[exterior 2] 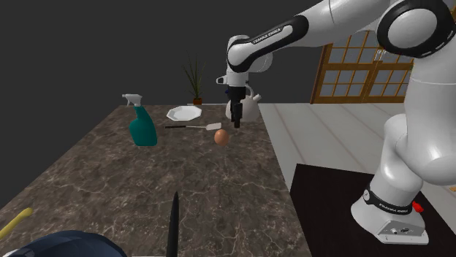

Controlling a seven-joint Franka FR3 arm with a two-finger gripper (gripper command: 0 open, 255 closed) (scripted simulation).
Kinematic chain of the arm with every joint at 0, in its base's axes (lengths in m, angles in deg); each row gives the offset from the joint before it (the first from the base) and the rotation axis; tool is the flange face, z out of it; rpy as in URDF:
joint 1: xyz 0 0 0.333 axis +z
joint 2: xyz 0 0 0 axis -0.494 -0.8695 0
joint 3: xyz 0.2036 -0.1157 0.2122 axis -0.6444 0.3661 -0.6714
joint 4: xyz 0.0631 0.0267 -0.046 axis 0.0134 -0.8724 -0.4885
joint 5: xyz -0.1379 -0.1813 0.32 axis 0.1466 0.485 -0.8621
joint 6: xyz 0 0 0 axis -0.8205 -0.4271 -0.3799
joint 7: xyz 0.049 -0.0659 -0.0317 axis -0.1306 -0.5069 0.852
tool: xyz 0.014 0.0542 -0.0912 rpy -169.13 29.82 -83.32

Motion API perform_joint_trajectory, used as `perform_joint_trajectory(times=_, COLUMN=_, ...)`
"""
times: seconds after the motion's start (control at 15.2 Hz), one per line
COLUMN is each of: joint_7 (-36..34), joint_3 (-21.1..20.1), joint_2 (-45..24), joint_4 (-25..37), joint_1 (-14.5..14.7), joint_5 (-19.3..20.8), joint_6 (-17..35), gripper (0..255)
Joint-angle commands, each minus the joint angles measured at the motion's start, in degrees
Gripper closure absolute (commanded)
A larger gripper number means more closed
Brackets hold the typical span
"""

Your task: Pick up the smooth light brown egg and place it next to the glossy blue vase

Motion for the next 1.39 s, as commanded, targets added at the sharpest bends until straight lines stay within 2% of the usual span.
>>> perform_joint_trajectory(times=0.0, joint_7=2.6, joint_3=-0.4, joint_2=-5.0, joint_4=4.5, joint_1=-1.2, joint_5=-3.1, joint_6=-0.8, gripper=0)
perform_joint_trajectory(times=0.2, joint_7=5.1, joint_3=-1.3, joint_2=-11.3, joint_4=11.0, joint_1=-3.2, joint_5=-6.4, joint_6=-2.6, gripper=0)
perform_joint_trajectory(times=0.66, joint_7=6.0, joint_3=-2.2, joint_2=-12.8, joint_4=7.6, joint_1=-2.5, joint_5=-7.7, joint_6=2.4, gripper=0)
perform_joint_trajectory(times=1.19, joint_7=6.0, joint_3=-2.2, joint_2=-12.8, joint_4=7.6, joint_1=-2.5, joint_5=-7.7, joint_6=2.4, gripper=0)
perform_joint_trajectory(times=1.25, joint_7=6.0, joint_3=-2.2, joint_2=-12.8, joint_4=7.6, joint_1=-2.5, joint_5=-7.7, joint_6=2.4, gripper=255)
perform_joint_trajectory(times=1.32, joint_7=6.0, joint_3=-2.2, joint_2=-12.8, joint_4=7.6, joint_1=-2.5, joint_5=-7.7, joint_6=2.4, gripper=255)
